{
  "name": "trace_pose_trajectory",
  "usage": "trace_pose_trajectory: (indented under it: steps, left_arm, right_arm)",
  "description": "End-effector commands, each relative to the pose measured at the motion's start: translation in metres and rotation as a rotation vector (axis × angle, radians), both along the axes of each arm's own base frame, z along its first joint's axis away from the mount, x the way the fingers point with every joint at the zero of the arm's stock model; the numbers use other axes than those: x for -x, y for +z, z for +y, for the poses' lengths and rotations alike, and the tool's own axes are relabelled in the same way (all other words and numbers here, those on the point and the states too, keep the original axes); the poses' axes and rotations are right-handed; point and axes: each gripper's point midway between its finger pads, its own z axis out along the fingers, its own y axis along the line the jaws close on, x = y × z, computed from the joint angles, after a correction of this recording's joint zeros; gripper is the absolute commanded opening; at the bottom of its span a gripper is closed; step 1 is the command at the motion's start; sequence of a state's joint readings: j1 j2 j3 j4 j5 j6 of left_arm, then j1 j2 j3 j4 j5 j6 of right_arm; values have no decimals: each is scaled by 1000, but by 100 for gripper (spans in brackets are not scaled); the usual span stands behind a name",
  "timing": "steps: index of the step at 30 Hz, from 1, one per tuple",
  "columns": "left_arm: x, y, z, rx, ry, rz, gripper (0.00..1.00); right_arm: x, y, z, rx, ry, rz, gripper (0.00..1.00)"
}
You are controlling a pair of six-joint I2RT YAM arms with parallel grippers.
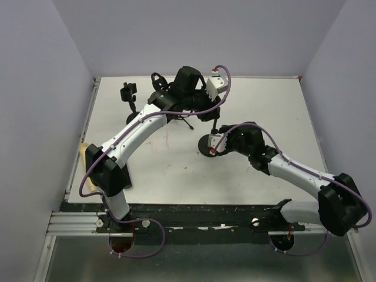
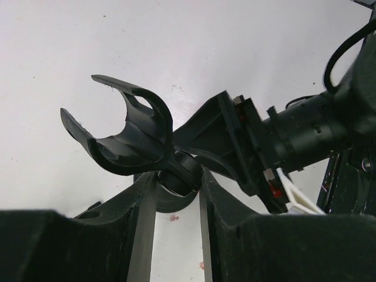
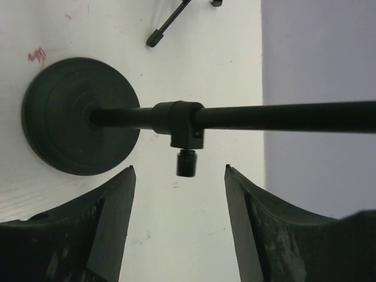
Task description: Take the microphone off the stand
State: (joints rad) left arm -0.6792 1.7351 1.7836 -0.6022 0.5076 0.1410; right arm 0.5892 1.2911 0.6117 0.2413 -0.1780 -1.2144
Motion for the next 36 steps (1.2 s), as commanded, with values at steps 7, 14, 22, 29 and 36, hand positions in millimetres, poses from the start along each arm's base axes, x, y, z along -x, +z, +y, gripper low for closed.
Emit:
trace_pose_trajectory:
  steps: [7, 14, 22, 29, 36]
  left_arm:
    - [-7, 33, -1, 54, 22, -81, 0]
    - [2, 32, 13, 17, -19, -56, 0]
    - [-7, 49, 20, 20, 45, -68, 0]
    - [-7, 42, 21, 19, 48, -78, 0]
    - [-8, 49, 14, 62, 40, -76, 0]
  right_arm:
    - [76, 42, -12, -309, -153, 460, 90]
    - [79, 123, -31, -362, -251, 472, 92]
    - [93, 186, -72, -536, -439, 394, 98]
    - [89, 211, -60, -760, -487, 578, 96]
    - [63, 148, -6, -907, -517, 949, 87]
